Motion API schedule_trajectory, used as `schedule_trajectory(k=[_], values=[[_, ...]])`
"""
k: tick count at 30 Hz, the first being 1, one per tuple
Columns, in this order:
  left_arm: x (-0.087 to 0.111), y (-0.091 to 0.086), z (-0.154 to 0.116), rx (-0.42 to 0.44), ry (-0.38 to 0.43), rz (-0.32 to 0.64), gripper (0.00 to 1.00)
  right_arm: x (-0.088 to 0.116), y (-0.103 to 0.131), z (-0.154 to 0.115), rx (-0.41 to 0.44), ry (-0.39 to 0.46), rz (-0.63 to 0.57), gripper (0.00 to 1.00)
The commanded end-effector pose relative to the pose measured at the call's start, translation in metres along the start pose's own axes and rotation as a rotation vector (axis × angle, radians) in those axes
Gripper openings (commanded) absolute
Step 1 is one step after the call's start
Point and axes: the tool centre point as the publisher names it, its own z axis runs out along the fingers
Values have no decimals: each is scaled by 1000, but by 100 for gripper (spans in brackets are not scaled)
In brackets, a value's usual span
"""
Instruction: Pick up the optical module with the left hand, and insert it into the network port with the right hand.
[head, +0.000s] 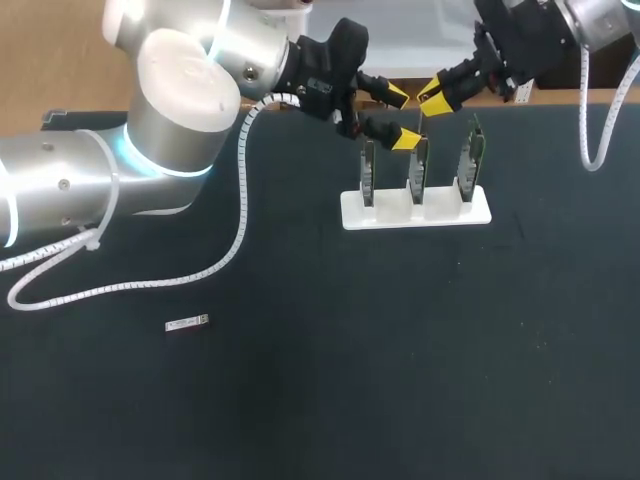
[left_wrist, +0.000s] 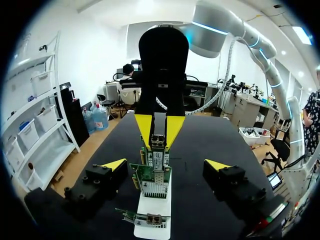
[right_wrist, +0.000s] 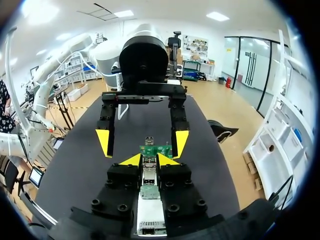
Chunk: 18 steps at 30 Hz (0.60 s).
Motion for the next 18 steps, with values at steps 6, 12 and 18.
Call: schedule_trajectory(k=[6,12,18], values=[[-1,2,1,3,6,-2,100,-1,4,-3,16,14,-16,0],[-1,2,1,3,6,-2,100,1,3,-3,16,15,-11,0],[-1,2,1,3,6,-2,100,4,3,1,10,13,-2,0]])
